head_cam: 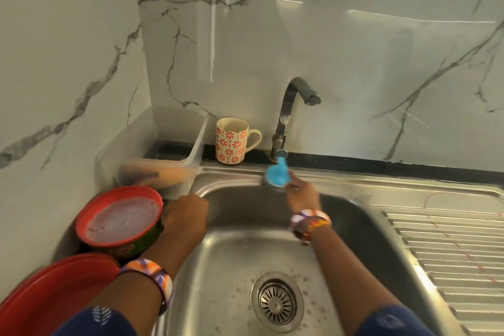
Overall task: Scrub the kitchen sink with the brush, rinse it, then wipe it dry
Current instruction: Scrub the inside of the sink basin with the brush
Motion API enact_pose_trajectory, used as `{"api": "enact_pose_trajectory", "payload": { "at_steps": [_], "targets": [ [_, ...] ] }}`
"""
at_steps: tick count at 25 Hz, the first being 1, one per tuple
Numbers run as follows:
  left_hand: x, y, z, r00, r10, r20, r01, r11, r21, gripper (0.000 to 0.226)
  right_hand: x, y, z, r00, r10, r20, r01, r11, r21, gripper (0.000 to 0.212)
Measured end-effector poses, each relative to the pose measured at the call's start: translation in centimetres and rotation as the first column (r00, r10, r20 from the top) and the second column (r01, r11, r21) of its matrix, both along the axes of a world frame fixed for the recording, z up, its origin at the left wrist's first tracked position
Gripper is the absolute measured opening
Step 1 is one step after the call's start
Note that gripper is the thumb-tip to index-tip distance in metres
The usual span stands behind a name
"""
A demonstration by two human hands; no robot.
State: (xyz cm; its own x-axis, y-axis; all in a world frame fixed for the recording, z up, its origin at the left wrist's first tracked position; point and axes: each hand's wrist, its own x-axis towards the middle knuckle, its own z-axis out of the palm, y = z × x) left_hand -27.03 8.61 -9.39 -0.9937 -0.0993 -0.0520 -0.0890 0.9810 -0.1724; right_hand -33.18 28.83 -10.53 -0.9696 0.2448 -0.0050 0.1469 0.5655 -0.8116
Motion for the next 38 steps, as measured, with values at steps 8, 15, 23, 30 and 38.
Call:
{"api": "enact_pose_trajectory", "payload": {
  "at_steps": [8, 15, 23, 30, 38],
  "targets": [
    [-0.4, -0.5, 0.3, 0.998, 0.063, -0.016, -0.061, 0.995, 0.079, 0.023, 2.1, 4.0, 1.0, 0.929, -0.37, -0.022, 0.369, 0.929, -0.029, 0.043],
    [-0.4, -0.4, 0.5, 0.996, 0.077, -0.048, -0.071, 0.991, 0.114, 0.022, 0.1, -13.0, 2.3, 0.927, 0.368, 0.075, -0.365, 0.93, -0.05, 0.045],
    [0.4, -0.5, 0.7, 0.998, 0.048, -0.049, -0.045, 0.997, 0.062, 0.023, -1.8, -1.3, 4.0, 0.967, 0.232, 0.106, -0.242, 0.965, 0.101, 0.036],
    [0.1, -0.5, 0.3, 0.997, 0.07, -0.038, -0.068, 0.996, 0.059, 0.022, -1.1, 4.1, 3.4, 0.993, -0.083, 0.086, 0.08, 0.996, 0.035, 0.038],
    [-0.2, -0.8, 0.0, 0.99, 0.084, -0.11, -0.07, 0.99, 0.126, 0.029, -1.3, -12.7, 3.5, 0.925, 0.359, 0.122, -0.353, 0.933, -0.066, 0.038]
  ]
}}
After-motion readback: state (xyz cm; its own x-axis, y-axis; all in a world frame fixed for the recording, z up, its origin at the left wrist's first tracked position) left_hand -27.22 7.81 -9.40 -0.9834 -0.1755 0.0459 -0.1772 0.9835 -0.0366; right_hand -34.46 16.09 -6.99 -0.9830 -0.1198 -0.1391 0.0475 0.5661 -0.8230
